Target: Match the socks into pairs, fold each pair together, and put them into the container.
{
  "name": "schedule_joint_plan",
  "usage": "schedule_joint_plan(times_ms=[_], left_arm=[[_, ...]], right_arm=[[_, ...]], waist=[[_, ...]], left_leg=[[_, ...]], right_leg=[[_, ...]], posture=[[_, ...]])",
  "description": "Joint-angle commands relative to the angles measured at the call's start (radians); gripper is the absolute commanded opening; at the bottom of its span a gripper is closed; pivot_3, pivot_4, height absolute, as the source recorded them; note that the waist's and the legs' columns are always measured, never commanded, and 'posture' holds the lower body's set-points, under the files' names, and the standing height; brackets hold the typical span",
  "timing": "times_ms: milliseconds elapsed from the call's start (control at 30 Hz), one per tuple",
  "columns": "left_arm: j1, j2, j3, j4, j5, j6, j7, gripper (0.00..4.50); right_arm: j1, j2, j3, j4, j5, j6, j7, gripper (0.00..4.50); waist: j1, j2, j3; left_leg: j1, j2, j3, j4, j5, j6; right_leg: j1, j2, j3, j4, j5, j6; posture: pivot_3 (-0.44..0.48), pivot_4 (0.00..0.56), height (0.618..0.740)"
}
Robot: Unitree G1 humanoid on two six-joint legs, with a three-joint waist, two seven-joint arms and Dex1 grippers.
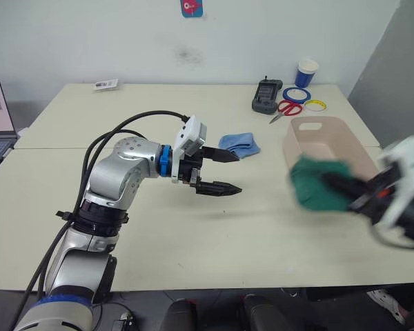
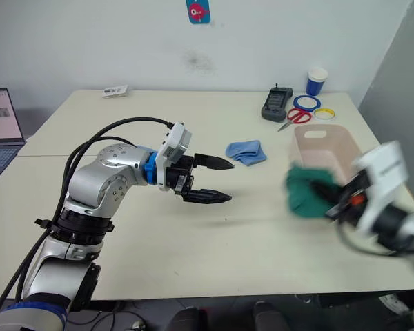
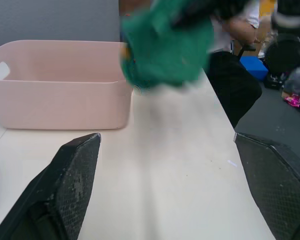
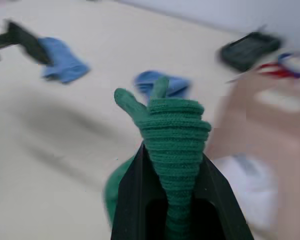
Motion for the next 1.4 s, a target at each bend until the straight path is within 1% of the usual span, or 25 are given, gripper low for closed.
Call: schedule_joint_plan(times_ms=[33,67,100,133,167,200,233,267,300,433,533,667,800,933,1000,1033,1100,1167,1267,1367,1400], left_arm=[[-0.031,-0.003,0.016,-0.034,-0.032,0.011,-0.006,4.47],[-0.036,-0.007,0.018,-0.038,-0.036,0.016,-0.001,4.47],[-0.04,-0.01,0.018,-0.04,-0.038,0.019,0.003,4.47],[-0.043,-0.013,0.018,-0.041,-0.04,0.02,0.006,4.47],[-0.044,-0.015,0.016,-0.043,-0.042,0.021,0.008,4.47],[-0.045,-0.018,0.011,-0.045,-0.041,0.018,0.01,4.47],[-0.041,-0.02,0.008,-0.052,-0.041,0.016,0.012,4.47],[-0.037,-0.022,0.006,-0.057,-0.04,0.015,0.014,4.47],[-0.035,-0.024,0.005,-0.061,-0.039,0.014,0.017,4.47],[-0.027,-0.031,0.007,-0.074,-0.038,0.016,0.031,4.47],[-0.019,-0.028,0.007,-0.087,-0.034,0.012,0.043,4.47],[-0.014,-0.026,0.009,-0.099,-0.037,0.016,0.055,4.47],[-0.008,-0.026,0.007,-0.109,-0.035,0.015,0.066,4.47],[-0.004,-0.026,0.002,-0.11,-0.03,0.01,0.073,4.47],[-0.004,-0.026,-0.001,-0.108,-0.028,0.007,0.076,4.5],[-0.005,-0.027,-0.002,-0.107,-0.026,0.006,0.077,4.5],[-0.005,-0.028,-0.005,-0.106,-0.024,0.004,0.079,4.5],[-0.004,-0.028,-0.008,-0.104,-0.021,0.001,0.078,4.5],[-0.005,-0.027,-0.01,-0.101,-0.017,-0.003,0.076,4.5],[-0.006,-0.025,-0.012,-0.093,-0.009,-0.013,0.072,4.5],[-0.006,-0.026,-0.011,-0.092,-0.007,-0.015,0.071,4.5]], right_arm=[[0.064,-0.194,0.067,0.102,-0.199,-0.248,0.122,0.0],[0.115,-0.264,0.135,0.146,-0.321,-0.393,0.172,0.0],[0.155,-0.303,0.18,0.18,-0.403,-0.502,0.207,0.0],[0.181,-0.33,0.222,0.219,-0.473,-0.604,0.233,0.0],[0.202,-0.365,0.294,0.277,-0.568,-0.746,0.26,0.0],[0.193,-0.384,0.376,0.35,-0.651,-0.88,0.277,0.0],[0.158,-0.404,0.502,0.45,-0.765,-1.048,0.299,0.0],[0.125,-0.411,0.589,0.526,-0.845,-1.168,0.318,0.0],[0.069,-0.393,0.66,0.607,-0.897,-1.252,0.334,0.0],[-0.139,-0.313,0.857,0.898,-1.074,-1.508,0.4,0.0],[-0.281,-0.236,0.952,1.078,-1.173,-1.626,0.435,0.0],[-0.395,-0.157,1.015,1.245,-1.249,-1.725,0.462,0.0],[-0.441,-0.112,1.052,1.36,-1.299,-1.776,0.499,0.0],[-0.437,-0.092,1.055,1.366,-1.294,-1.773,0.574,0.0],[-0.431,-0.077,1.037,1.35,-1.267,-1.738,0.605,0.68],[-0.43,-0.074,1.031,1.344,-1.26,-1.724,0.619,0.93],[-0.429,-0.071,1.017,1.319,-1.24,-1.685,0.657,1.63],[-0.432,-0.079,0.998,1.259,-1.195,-1.587,0.729,2.29],[-0.431,-0.106,0.977,1.158,-1.143,-1.437,0.833,3.44],[-0.418,-0.147,0.963,1.061,-1.114,-1.34,0.91,4.47],[-0.418,-0.157,0.955,1.031,-1.101,-1.311,0.922,4.47]], waist=[[0.001,0.0,0.0],[0.001,0.0,0.0],[0.001,0.0,0.0],[0.001,-0.001,0.001],[0.001,-0.001,0.001],[0.0,-0.001,0.001],[-0.001,-0.001,0.001],[-0.004,-0.001,0.001],[-0.004,-0.001,0.001],[-0.006,0.001,0.003],[-0.008,0.002,0.003],[-0.007,0.002,0.003],[0.002,0.002,0.003],[0.006,0.002,0.004],[0.007,0.002,0.004],[0.007,0.002,0.004],[0.008,0.002,0.004],[0.008,0.002,0.004],[0.008,0.002,0.003],[0.012,0.003,0.004],[0.012,0.003,0.004]], left_leg=[[0.0,0.0,0.0,-0.002,0.0,0.0],[-0.001,0.001,0.0,-0.001,0.0,0.0],[-0.001,0.001,0.001,-0.002,0.0,0.0],[-0.001,0.002,0.001,-0.002,0.0,0.0],[-0.001,0.003,0.001,-0.002,0.0,0.0],[-0.001,0.004,0.001,-0.002,0.0,0.0],[-0.001,0.005,0.001,-0.002,0.0,0.0],[-0.001,0.005,0.002,-0.001,0.0,0.0],[0.0,0.004,0.002,0.0,0.0,0.0],[0.0,0.004,0.003,0.001,0.0,0.0],[0.0,0.004,0.003,0.002,0.0,-0.001],[0.001,0.005,0.003,0.002,0.002,-0.003],[0.001,0.005,0.003,0.002,0.002,-0.004],[0.001,0.005,0.003,0.002,0.002,-0.004],[0.001,0.005,0.003,0.002,0.002,-0.004],[0.001,0.005,0.003,0.003,0.003,-0.004],[0.001,0.005,0.003,0.003,0.003,-0.004],[0.001,0.005,0.003,0.003,0.003,-0.005],[0.001,0.006,0.002,0.003,0.003,-0.005],[0.001,0.006,0.001,0.003,0.003,-0.005],[0.001,0.006,0.001,0.003,0.003,-0.004]], right_leg=[[0.0,0.0,0.0,-0.001,0.0,0.0],[0.0,0.001,-0.001,-0.003,0.0,0.0],[0.0,0.001,0.0,-0.003,0.0,0.0],[0.0,0.001,0.0,-0.005,0.0,0.0],[0.0,0.002,-0.001,-0.006,0.0,0.0],[0.0,0.001,0.0,-0.006,0.0,0.0],[0.0,0.001,0.001,-0.006,0.0,0.0],[0.0,0.001,0.002,-0.006,0.0,0.0],[0.0,0.001,0.002,-0.005,0.0,0.001],[0.0,0.0,0.003,-0.003,0.0,0.001],[0.0,0.0,0.004,-0.002,0.0,0.001],[-0.001,0.0,0.003,0.002,0.0,0.0],[-0.001,0.0,0.002,0.003,0.0,0.0],[-0.001,-0.001,0.003,0.003,0.003,-0.005],[-0.001,-0.001,0.003,0.004,0.003,-0.005],[-0.001,-0.001,0.003,0.004,0.003,-0.005],[-0.001,-0.001,0.002,0.004,0.003,-0.005],[-0.001,-0.001,0.002,0.005,0.003,-0.005],[-0.001,-0.001,0.002,0.005,0.003,-0.005],[-0.001,-0.001,0.001,0.005,0.003,-0.005],[-0.001,-0.001,0.001,0.005,0.003,-0.005]], posture=[[0.0,0.15,0.732],[0.0,0.15,0.732],[0.0,0.15,0.732],[0.0,0.15,0.732],[0.0,0.15,0.732],[0.0,0.15,0.732],[0.0,0.15,0.732],[0.0,0.15,0.732],[0.0,0.15,0.732],[0.0,0.15,0.732],[0.0,0.15,0.732],[0.0,0.15,0.732],[0.0,0.15,0.732],[0.0,0.15,0.732],[0.0,0.15,0.732],[0.0,0.15,0.732],[0.0,0.15,0.732],[0.0,0.15,0.732],[0.0,0.15,0.732],[0.0,0.15,0.732],[0.0,0.15,0.732]])
